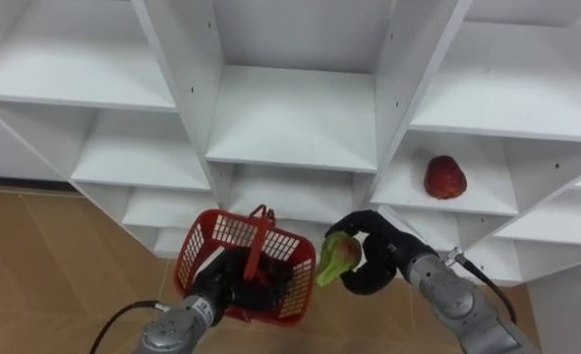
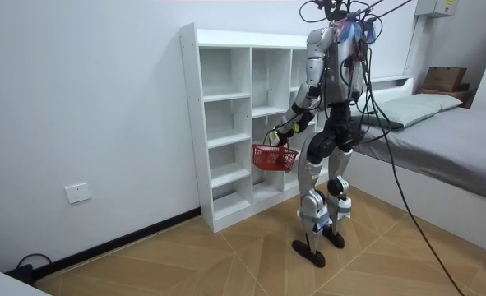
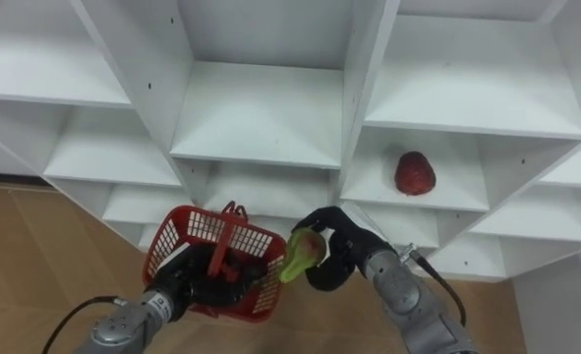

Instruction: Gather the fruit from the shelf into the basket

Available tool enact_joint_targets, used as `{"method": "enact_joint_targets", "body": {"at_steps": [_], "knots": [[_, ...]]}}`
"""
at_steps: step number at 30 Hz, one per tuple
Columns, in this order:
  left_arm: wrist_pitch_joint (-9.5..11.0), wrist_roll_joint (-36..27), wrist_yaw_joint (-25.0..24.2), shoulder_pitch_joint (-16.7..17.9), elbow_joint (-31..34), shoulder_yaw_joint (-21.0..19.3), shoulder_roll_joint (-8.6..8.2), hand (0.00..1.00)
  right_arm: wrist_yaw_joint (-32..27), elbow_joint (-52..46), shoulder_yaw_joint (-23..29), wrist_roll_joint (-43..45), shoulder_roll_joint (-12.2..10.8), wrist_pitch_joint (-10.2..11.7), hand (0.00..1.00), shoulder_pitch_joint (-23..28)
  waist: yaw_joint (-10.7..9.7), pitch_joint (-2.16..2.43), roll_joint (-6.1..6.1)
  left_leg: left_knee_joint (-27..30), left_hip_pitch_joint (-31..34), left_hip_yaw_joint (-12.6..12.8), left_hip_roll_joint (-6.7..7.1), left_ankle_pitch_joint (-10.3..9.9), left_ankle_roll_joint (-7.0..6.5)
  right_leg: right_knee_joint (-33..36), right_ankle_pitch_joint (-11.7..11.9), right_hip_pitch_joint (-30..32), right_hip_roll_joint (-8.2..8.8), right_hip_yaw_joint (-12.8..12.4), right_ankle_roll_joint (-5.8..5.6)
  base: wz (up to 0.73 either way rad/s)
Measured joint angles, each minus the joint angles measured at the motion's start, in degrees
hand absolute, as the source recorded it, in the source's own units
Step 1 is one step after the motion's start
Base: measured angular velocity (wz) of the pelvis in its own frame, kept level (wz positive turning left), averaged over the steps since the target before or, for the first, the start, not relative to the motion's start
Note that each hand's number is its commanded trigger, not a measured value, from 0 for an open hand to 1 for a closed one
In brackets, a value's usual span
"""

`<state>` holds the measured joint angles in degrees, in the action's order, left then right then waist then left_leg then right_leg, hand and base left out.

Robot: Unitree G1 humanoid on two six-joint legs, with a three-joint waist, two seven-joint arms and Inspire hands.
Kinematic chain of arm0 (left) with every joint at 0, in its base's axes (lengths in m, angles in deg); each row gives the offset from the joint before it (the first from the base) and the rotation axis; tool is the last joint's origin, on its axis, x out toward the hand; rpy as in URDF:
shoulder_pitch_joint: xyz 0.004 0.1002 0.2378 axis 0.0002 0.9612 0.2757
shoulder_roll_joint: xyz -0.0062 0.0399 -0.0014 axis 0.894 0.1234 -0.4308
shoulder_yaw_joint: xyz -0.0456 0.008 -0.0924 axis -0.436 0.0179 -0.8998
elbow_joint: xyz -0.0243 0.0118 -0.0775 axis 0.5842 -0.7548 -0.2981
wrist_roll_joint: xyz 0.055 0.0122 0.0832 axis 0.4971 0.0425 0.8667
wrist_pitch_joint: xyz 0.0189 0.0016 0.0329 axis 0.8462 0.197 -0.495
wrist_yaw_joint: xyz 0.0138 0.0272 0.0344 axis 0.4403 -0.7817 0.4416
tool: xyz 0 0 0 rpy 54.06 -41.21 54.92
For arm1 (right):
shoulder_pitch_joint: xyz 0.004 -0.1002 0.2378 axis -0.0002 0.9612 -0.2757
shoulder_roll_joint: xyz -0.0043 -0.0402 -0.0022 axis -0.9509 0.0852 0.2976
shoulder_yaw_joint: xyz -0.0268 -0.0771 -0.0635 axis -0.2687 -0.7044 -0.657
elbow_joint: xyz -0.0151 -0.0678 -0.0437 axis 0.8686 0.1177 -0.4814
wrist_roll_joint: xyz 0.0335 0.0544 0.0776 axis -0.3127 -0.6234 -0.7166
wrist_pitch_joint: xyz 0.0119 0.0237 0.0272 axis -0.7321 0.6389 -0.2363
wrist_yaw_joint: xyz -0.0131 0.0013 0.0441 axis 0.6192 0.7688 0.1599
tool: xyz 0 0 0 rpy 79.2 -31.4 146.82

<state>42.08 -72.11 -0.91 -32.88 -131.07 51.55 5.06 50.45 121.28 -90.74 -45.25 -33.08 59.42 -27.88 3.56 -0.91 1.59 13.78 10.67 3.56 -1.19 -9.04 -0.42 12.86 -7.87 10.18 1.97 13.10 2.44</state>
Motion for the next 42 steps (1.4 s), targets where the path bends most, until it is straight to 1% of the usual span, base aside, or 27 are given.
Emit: {"method": "enact_joint_targets", "body": {"at_steps": [5,12,15,20,25,27,29,35,37,39,42], "knots": [[0.0,0.0,-1.7,0.0,0.0,0.0,0.21,1.0,-1.2,0.9,0.5,-0.1,0.3,0.0,1.0,0.0,-0.1,-0.01,0.02,0.0,0.1,0.1,0.0,0.0,0.0,-0.1,0.0,0.0,0.01,0.0,0.0,0.0],[0.0,0.0,-2.4,0.1,0.0,0.1,0.57,1.0,-1.8,2.3,0.6,-0.1,0.3,0.0,1.0,-0.1,-0.3,-0.01,0.07,0.0,0.3,0.3,-0.03,0.0,0.0,-0.1,0.0,0.3,0.01,-0.1,0.0,0.0],[0.0,0.0,-3.8,0.2,0.2,0.1,0.89,1.0,-1.9,2.8,1.3,-0.1,0.2,0.0,1.0,-0.4,-0.3,-0.02,0.08,-0.1,0.3,0.3,-0.02,0.0,0.0,-0.1,0.0,0.3,0.01,-0.1,0.0,0.0],[0.0,0.0,-4.7,0.3,0.2,0.3,0.97,1.0,-2.7,3.7,2.1,-0.1,0.2,0.0,1.0,-1.6,-0.2,-0.05,0.12,-0.1,0.3,0.3,-0.03,0.0,0.0,-0.1,0.0,0.3,0.02,-0.1,0.0,0.0],[0.0,-0.1,-6.6,0.3,0.1,0.9,1.06,1.0,-3.4,9.1,2.1,-0.1,-0.9,-0.1,1.0,-4.0,-0.2,-0.1,0.08,-0.1,0.2,0.2,-0.05,0.0,0.0,0.0,0.0,0.3,0.05,0.1,0.0,0.0],[0.0,-0.1,-6.8,0.3,0.1,1.9,1.43,1.0,-3.6,10.3,1.4,-0.1,-1.3,-0.1,1.0,-4.3,-0.2,-0.16,-0.01,-0.1,0.2,0.2,-0.05,0.0,0.0,0.0,0.0,0.3,0.05,0.1,0.0,0.0],[-0.1,-0.1,-6.9,0.1,-0.1,2.9,1.54,1.0,-3.5,11.9,0.3,-0.1,-1.6,-0.1,1.0,-4.9,-0.2,-0.37,-0.18,-0.1,0.2,0.2,-0.04,0.0,0.0,0.0,0.0,0.3,0.05,0.1,0.0,0.0],[-0.3,0.0,-8.1,0.1,-0.9,3.3,1.44,1.0,-3.5,13.7,0.3,-1.2,-1.9,-0.1,1.0,-5.0,-0.1,-0.71,-0.37,-0.3,0.6,0.2,-0.02,0.0,0.0,0.0,0.0,0.9,0.04,-0.2,-0.03,0.0],[-0.6,0.0,-8.1,-0.2,-0.9,3.4,1.18,1.0,-3.5,14.9,0.1,-2.3,-2.2,-0.1,1.0,-5.8,-0.1,-0.94,-0.37,-0.3,0.8,0.3,-0.02,0.0,-0.01,-0.1,0.0,1.1,0.01,-0.2,-0.03,0.0],[-0.7,0.0,-8.1,-0.5,-0.9,3.9,1.09,1.0,-3.6,16.7,-0.2,-2.4,-2.5,-0.1,1.0,-6.7,-0.1,-0.98,-0.36,-0.4,0.8,0.3,-0.02,0.0,-0.01,-0.2,0.0,1.1,-0.01,-0.3,-0.03,0.0],[-0.8,-0.1,-8.6,-0.8,-0.9,4.7,0.53,1.0,-3.6,17.8,-0.5,-2.6,-3.1,-0.1,1.0,-7.7,-0.2,-1.09,-0.46,-0.4,1.1,0.3,-0.03,0.0,-0.01,-0.3,0.0,1.2,0.0,-0.2,-0.03,0.02]]}}
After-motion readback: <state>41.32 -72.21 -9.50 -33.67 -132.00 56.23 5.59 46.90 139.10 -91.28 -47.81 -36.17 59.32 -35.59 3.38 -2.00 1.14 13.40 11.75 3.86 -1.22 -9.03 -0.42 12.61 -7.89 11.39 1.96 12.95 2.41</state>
